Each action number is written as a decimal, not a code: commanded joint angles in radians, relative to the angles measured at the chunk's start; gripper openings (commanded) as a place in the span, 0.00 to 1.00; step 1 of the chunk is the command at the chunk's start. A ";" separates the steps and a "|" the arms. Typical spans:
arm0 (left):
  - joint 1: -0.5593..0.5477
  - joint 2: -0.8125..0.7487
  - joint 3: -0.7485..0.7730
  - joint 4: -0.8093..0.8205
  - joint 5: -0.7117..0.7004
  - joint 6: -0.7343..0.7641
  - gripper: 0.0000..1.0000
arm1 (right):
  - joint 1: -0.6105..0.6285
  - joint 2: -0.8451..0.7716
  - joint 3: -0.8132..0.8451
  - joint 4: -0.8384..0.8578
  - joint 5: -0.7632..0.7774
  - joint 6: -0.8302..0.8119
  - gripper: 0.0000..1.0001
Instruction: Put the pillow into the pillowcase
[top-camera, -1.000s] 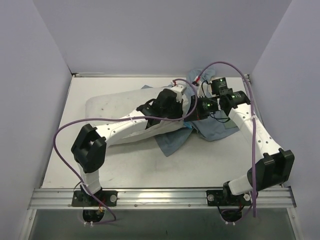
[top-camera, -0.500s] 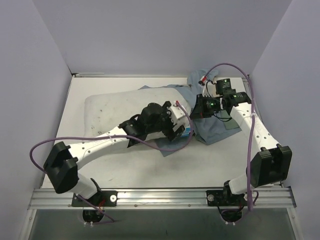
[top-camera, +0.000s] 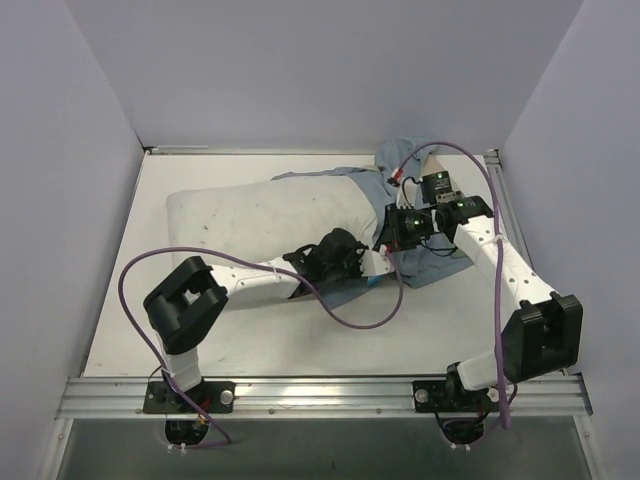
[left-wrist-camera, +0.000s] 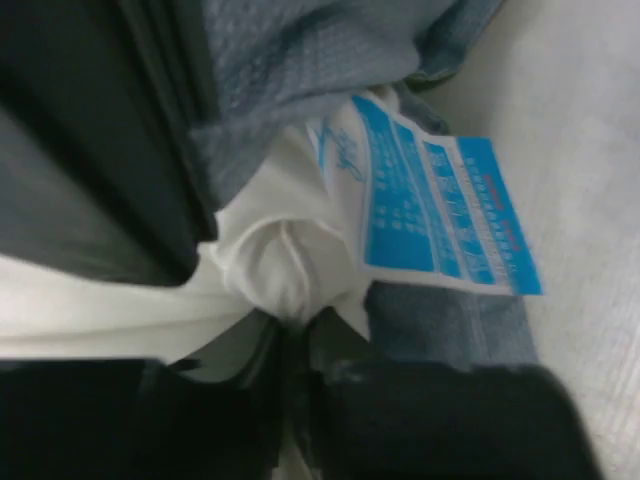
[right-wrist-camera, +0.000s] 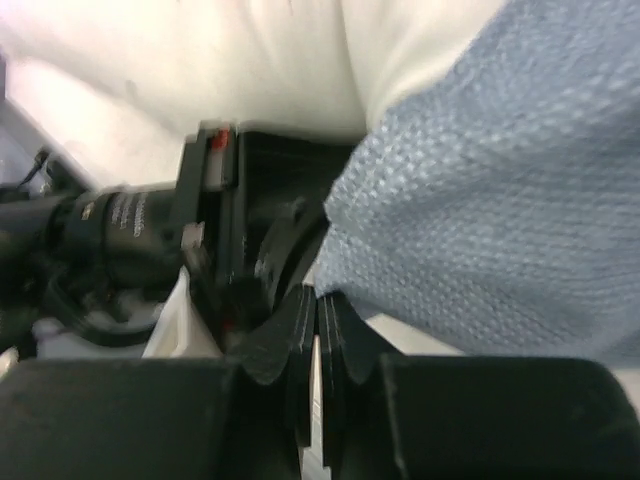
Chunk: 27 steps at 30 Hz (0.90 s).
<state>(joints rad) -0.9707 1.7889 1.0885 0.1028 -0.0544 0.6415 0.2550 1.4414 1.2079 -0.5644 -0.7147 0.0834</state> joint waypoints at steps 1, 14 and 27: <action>0.035 0.020 0.210 0.030 0.023 -0.243 0.13 | 0.035 -0.016 0.031 0.095 -0.074 0.056 0.00; 0.153 0.036 0.381 -0.094 0.146 -0.845 0.00 | -0.213 -0.290 -0.026 0.072 0.119 0.174 0.67; 0.199 0.081 0.461 -0.141 0.246 -0.876 0.00 | -0.021 -0.466 -0.675 0.457 0.345 0.490 0.60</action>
<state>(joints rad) -0.7818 1.8725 1.4815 -0.0834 0.1490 -0.1902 0.1776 0.9066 0.5976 -0.3244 -0.5175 0.4702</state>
